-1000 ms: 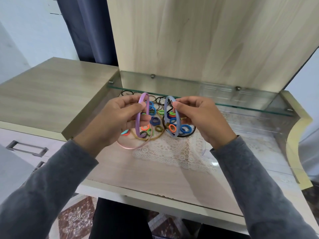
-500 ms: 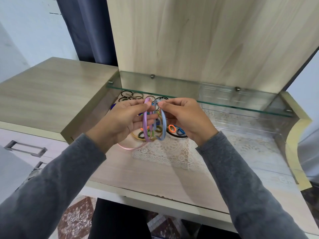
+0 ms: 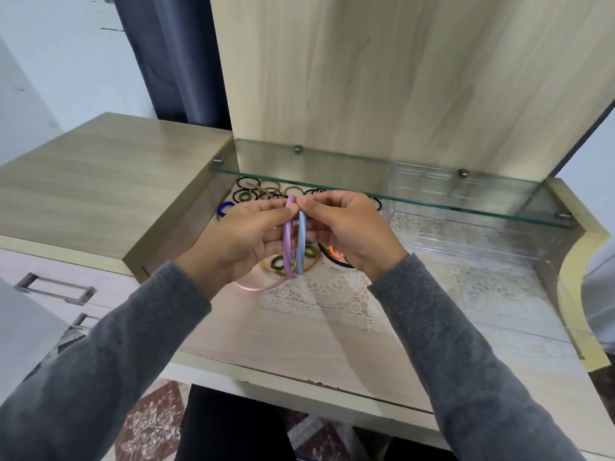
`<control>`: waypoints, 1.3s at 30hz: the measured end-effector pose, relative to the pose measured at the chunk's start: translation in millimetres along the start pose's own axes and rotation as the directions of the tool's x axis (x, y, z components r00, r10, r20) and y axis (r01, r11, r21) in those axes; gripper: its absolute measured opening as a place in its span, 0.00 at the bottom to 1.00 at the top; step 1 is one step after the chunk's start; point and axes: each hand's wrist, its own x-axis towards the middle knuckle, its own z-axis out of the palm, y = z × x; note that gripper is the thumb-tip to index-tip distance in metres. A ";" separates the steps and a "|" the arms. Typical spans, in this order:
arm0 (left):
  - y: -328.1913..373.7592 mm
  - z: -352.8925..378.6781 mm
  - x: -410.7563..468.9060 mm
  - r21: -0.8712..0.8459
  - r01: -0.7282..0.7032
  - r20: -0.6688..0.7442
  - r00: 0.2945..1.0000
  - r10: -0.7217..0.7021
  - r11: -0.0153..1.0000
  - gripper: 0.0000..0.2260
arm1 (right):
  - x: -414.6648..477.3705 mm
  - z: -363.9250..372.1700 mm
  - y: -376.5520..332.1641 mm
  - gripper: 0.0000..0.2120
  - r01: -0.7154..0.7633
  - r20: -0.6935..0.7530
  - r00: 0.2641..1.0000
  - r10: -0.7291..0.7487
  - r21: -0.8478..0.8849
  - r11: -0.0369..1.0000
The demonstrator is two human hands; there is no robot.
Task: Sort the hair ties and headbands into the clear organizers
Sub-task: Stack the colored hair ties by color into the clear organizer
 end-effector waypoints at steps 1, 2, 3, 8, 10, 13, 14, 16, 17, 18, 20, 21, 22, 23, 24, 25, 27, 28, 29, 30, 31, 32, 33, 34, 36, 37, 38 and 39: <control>0.4 0.1 -0.4 0.002 0.000 0.008 1.000 0.000 1.000 0.09 | -0.1 -0.8 -0.2 0.08 0.001 0.005 1.000 -0.001 -0.001 1.000; 0.6 0.2 -0.6 0.005 0.001 0.013 1.000 -0.001 1.000 0.08 | 0.0 -1.0 -0.3 0.08 0.002 0.009 1.000 -0.002 -0.004 1.000; 0.9 0.6 -0.9 0.010 0.002 0.015 1.000 -0.002 1.000 0.08 | -0.2 -1.4 -0.5 0.08 0.004 0.013 1.000 -0.004 -0.010 1.000; 2.8 2.3 0.2 0.042 0.004 0.031 1.000 -0.005 0.999 0.07 | 2.1 -3.7 -1.3 0.07 0.041 -0.028 0.999 -0.043 -0.076 0.996; 3.7 2.1 1.1 0.056 0.000 0.038 0.999 -0.002 0.998 0.09 | 3.1 -4.2 -2.4 0.10 0.055 -0.049 0.997 -0.059 -0.087 0.995; 5.0 1.1 1.6 0.050 -0.022 0.019 1.000 0.021 0.998 0.11 | 4.4 -6.5 -2.3 0.11 0.086 -0.095 0.990 -0.102 -0.162 0.983; 5.8 0.6 1.7 0.045 -0.028 0.008 1.000 0.028 0.999 0.11 | 4.9 -7.8 -1.0 0.12 0.091 -0.112 0.987 -0.113 -0.188 0.978; 8.2 -1.2 0.9 0.031 -0.043 -0.001 0.999 0.043 0.999 0.10 | 7.9 -11.2 2.9 0.15 0.084 -0.157 0.980 -0.121 -0.220 0.972; 9.5 -2.3 0.5 0.026 -0.052 -0.004 0.999 0.052 0.998 0.10 | 10.6 -13.7 6.1 0.15 0.077 -0.178 0.976 -0.122 -0.241 0.967; 10.9 -4.1 0.1 0.020 -0.059 -0.009 0.998 0.059 0.998 0.10 | 14.2 -15.8 10.4 0.15 0.065 -0.194 0.973 -0.121 -0.272 0.960; 13.6 -8.1 -0.7 0.005 -0.071 -0.022 0.997 0.071 0.997 0.11 | 23.2 -19.7 23.0 0.13 0.016 -0.206 0.974 -0.098 -0.369 0.929; 14.6 -10.8 -1.2 -0.003 -0.075 -0.027 0.997 0.075 0.997 0.11 | 27.9 -20.9 30.5 0.11 -0.019 -0.204 0.976 -0.077 -0.430 0.903; 16.3 -14.2 -2.0 -0.010 -0.080 -0.031 0.996 0.080 0.997 0.11 | 33.4 -21.3 38.6 0.10 -0.049 -0.194 0.979 -0.054 -0.490 0.870; 17.6 -17.0 -2.6 -0.012 -0.083 -0.035 0.996 0.082 0.997 0.12 | 38.4 -21.5 46.7 0.08 -0.076 -0.185 0.982 -0.034 -0.553 0.830; 18.7 -19.8 -3.3 -0.010 -0.085 -0.040 0.996 0.085 0.996 0.12 | 42.8 -21.2 54.0 0.07 -0.088 -0.174 0.985 -0.024 -0.611 0.787; 20.0 -23.8 -4.8 -0.005 -0.090 -0.047 0.995 0.090 0.996 0.12 | 45.6 -18.4 59.3 0.07 -0.090 -0.162 0.986 -0.024 -0.659 0.747; 21.9 -30.2 -8.1 -0.004 -0.094 -0.062 0.994 0.094 0.996 0.12 | 48.3 -12.4 66.7 0.08 -0.085 -0.159 0.986 -0.045 -0.722 0.686; 22.5 -33.4 -9.7 -0.007 -0.095 -0.073 0.993 0.094 0.995 0.12 | 49.3 -9.3 70.0 0.08 -0.080 -0.159 0.985 -0.061 -0.748 0.659; 22.7 -36.4 -11.0 -0.006 -0.095 -0.087 0.992 0.094 0.995 0.12 | 49.4 -6.5 72.5 0.09 -0.077 -0.159 0.984 -0.076 -0.775 0.627; 23.0 -40.2 -12.9 -0.002 -0.096 -0.103 0.990 0.095 0.995 0.12 | 50.3 -3.0 75.0 0.10 -0.077 -0.159 0.983 -0.088 -0.803 0.591; 23.2 -43.6 -14.7 0.004 -0.096 -0.114 0.989 0.096 0.995 0.12 | 50.6 -0.3 76.8 0.10 -0.079 -0.159 0.983 -0.096 -0.824 0.561; 23.7 -47.7 -16.7 0.007 -0.096 -0.122 0.988 0.096 0.995 0.12 | 51.7 2.9 78.2 0.10 -0.075 -0.152 0.983 -0.102 -0.842 0.534; 23.8 -50.1 -17.8 0.009 -0.095 -0.126 0.987 0.095 0.995 0.12 | 51.9 4.1 78.9 0.10 -0.075 -0.145 0.984 -0.102 -0.859 0.506; 23.9 -52.9 -18.8 0.010 -0.096 -0.128 0.987 0.096 0.995 0.12 | 52.1 5.5 79.0 0.09 -0.069 -0.133 0.986 -0.103 -0.878 0.473; 24.7 -59.6 -21.2 0.011 -0.101 -0.132 0.986 0.102 0.995 0.12 | 52.7 8.9 78.5 0.07 -0.058 -0.111 0.988 -0.104 -0.906 0.419; 25.3 -62.3 -21.8 0.017 -0.102 -0.135 0.985 0.103 0.995 0.11 | 53.0 9.8 78.3 0.06 -0.052 -0.103 0.989 -0.106 -0.914 0.403; 25.6 -64.3 -22.1 0.024 -0.102 -0.138 0.985 0.104 0.994 0.11 | 53.3 9.5 78.6 0.05 -0.047 -0.097 0.989 -0.110 -0.918 0.393; 25.9 -66.0 -22.1 0.027 -0.104 -0.139 0.985 0.106 0.994 0.10 | 53.5 8.7 78.2 0.05 -0.044 -0.096 0.989 -0.116 -0.921 0.386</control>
